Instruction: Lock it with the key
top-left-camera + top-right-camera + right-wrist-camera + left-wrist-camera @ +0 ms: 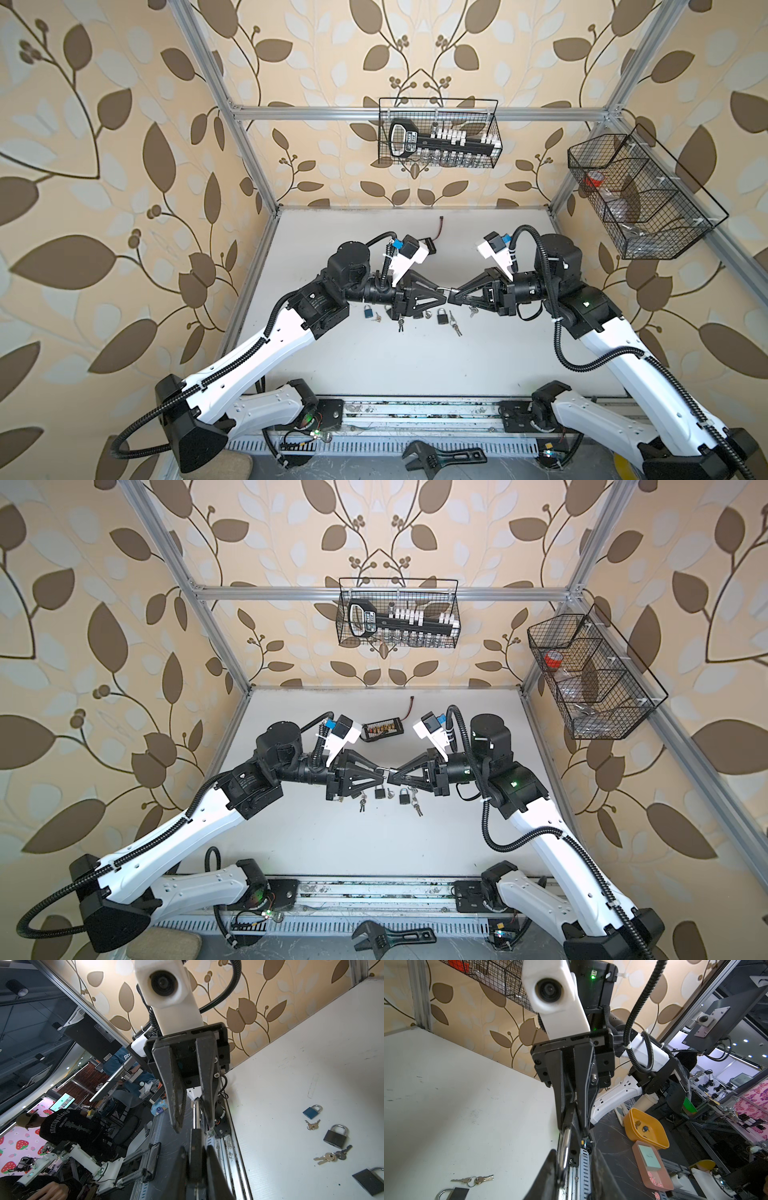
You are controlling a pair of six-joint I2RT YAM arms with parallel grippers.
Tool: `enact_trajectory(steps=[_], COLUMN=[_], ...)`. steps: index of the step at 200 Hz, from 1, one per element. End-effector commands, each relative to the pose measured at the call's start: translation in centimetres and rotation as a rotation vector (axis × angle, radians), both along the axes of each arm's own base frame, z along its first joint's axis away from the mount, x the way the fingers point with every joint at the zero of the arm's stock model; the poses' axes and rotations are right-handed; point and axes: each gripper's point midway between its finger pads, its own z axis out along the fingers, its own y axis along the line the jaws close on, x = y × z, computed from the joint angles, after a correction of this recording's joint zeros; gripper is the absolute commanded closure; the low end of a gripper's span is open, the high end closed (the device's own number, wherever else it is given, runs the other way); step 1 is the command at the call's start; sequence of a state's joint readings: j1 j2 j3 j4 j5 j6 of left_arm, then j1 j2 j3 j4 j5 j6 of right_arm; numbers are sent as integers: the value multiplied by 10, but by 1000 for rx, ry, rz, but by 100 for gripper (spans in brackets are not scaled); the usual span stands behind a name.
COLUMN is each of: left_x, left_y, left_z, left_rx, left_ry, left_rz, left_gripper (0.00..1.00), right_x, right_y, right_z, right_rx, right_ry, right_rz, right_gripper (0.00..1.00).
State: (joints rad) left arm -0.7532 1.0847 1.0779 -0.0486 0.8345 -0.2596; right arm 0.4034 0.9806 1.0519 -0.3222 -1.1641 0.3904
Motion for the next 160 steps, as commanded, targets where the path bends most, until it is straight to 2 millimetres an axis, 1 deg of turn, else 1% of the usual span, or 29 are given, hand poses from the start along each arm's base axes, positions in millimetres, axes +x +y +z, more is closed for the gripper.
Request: enact_trajectory(steps=[1, 38, 57, 73, 74, 82, 89, 92, 97, 102, 111, 124, 143, 160], left_x=[-9, -8, -8, -8, -8, -8, -7, -7, -7, -7, -7, -6, -6, -5], left_y=[5, 5, 7, 8, 8, 9, 9, 9, 9, 10, 10, 10, 9, 8], left_z=[34, 33, 34, 36, 37, 38, 40, 41, 41, 42, 43, 43, 41, 40], left_rx=[-73, -70, -75, -87, -88, -97, -108, -113, -118, -124, -133, -140, -145, -142], left_ry=[-85, -82, -86, -86, -86, -84, -85, -85, -83, -83, -80, -75, -67, -60], left_rz=[-17, -14, -8, 2, 3, 9, 15, 17, 18, 20, 23, 26, 27, 25], left_gripper=[82, 100, 100, 100, 100, 100, 100, 100, 100, 100, 100, 100, 100, 100], right_x=[-4, -3, -1, -1, 0, -2, -2, -1, -1, -1, -2, -2, -1, 0], right_y=[0, 0, 0, -1, -1, -1, -2, -3, -4, -5, -7, -7, -4, -4], right_z=[0, 0, 2, 7, 7, 12, 15, 16, 19, 21, 23, 21, 15, 16], right_rx=[7, 5, 7, 28, 30, 53, 74, 81, 96, 109, 129, 135, 125, 130], right_ry=[-18, -21, -42, -66, -67, -81, -98, -103, -121, -132, -145, -143, -125, -140], right_rz=[27, 21, 6, -11, -12, -17, -31, -43, -62, -77, -95, -103, -101, -123], right_gripper=[100, 100, 100, 100, 99, 81, 61, 53, 45, 41, 36, 32, 31, 32])
